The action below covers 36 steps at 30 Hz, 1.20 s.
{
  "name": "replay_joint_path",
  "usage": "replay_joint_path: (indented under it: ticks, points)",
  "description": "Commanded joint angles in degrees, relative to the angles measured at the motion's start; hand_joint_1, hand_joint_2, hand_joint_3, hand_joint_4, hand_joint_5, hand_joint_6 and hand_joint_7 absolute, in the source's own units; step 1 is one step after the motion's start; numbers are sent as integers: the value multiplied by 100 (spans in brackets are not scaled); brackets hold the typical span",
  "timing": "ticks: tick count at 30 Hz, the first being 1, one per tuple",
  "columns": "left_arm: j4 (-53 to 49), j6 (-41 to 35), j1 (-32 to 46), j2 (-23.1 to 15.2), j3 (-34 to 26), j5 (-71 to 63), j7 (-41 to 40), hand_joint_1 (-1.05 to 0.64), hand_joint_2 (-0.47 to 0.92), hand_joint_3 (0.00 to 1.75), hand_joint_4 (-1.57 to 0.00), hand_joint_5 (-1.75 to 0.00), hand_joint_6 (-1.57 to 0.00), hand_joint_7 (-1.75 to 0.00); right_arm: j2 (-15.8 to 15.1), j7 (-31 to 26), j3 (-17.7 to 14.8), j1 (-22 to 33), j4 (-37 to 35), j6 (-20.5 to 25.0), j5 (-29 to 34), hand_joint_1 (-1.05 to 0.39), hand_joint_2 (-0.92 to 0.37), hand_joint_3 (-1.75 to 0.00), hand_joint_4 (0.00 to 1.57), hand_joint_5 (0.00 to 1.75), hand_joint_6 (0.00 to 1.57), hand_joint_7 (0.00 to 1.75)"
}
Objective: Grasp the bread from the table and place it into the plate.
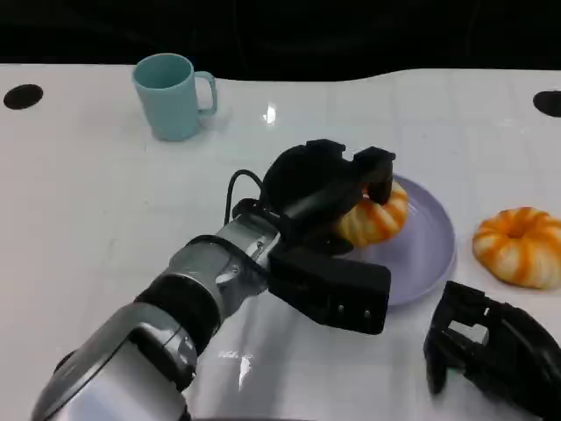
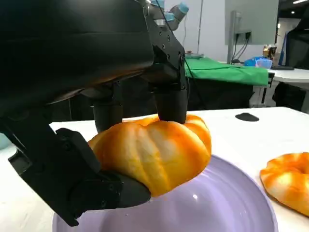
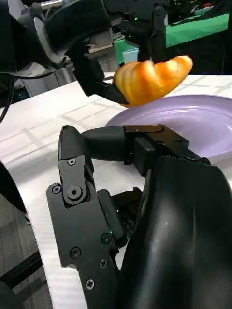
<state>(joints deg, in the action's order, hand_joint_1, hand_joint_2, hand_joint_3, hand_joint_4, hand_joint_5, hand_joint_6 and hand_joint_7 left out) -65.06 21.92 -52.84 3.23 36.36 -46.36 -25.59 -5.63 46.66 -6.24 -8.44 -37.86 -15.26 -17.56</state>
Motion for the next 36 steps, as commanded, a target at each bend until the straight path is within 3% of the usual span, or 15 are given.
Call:
replay_joint_path:
  ticks: [1, 2, 4, 6, 9, 13, 22, 31, 36]
  points:
    - [-168, -260, -201, 65, 119, -15, 550, -45, 81, 62, -33, -127, -24, -109, -63, 23, -23, 89, -20, 41, -33, -58, -92, -28, 72, 175, 56, 168]
    - [-185, -412, -240, 92, 176, -34, 847, -52, 86, 49, -17, -110, -12, -85, -54, 14, -21, 95, -5, 42, -37, -58, -92, -28, 71, 175, 56, 167]
    - [-163, -631, -290, 103, 252, -53, 1254, -77, 91, 48, -4, -54, -2, -40, -46, -24, -15, 115, 52, 97, -43, -58, -92, -27, 71, 175, 58, 165]
    - [-113, -785, -316, 86, 328, -93, 1499, -89, 92, 55, -1, -24, 0, -21, -39, -27, -14, 124, 65, 78, -43, -57, -92, -26, 72, 175, 59, 164]
    - [-69, -886, -328, 63, 381, -88, 1717, -96, 92, 60, 0, -12, 0, -12, -58, -83, 5, 133, 97, 56, 16, -58, -92, -27, 72, 175, 59, 165]
    - [-3, -953, -324, 36, 411, -75, 1887, -104, 92, 65, 0, -6, 0, -10, -90, -135, 23, 127, 92, 13, 67, -60, -92, -28, 72, 175, 60, 165]
    - [407, -899, -183, -176, 314, 65, 2133, -103, 92, 67, -1, -8, 0, -11, -75, -8, -36, 71, -11, 111, -89, -58, -92, -27, 72, 175, 59, 164]
    - [1939, -411, 736, -1081, -160, 567, 2431, -96, 92, 63, -6, -15, -4, -13, -70, -17, -45, 73, -5, 69, -79, -58, -92, -27, 72, 175, 59, 164]
    - [2857, 244, 1653, -1590, -690, 1175, 2378, -89, 92, 56, -14, -22, -8, -13, -75, -36, -25, 94, 56, 78, -60, -58, -92, -27, 72, 175, 60, 163]
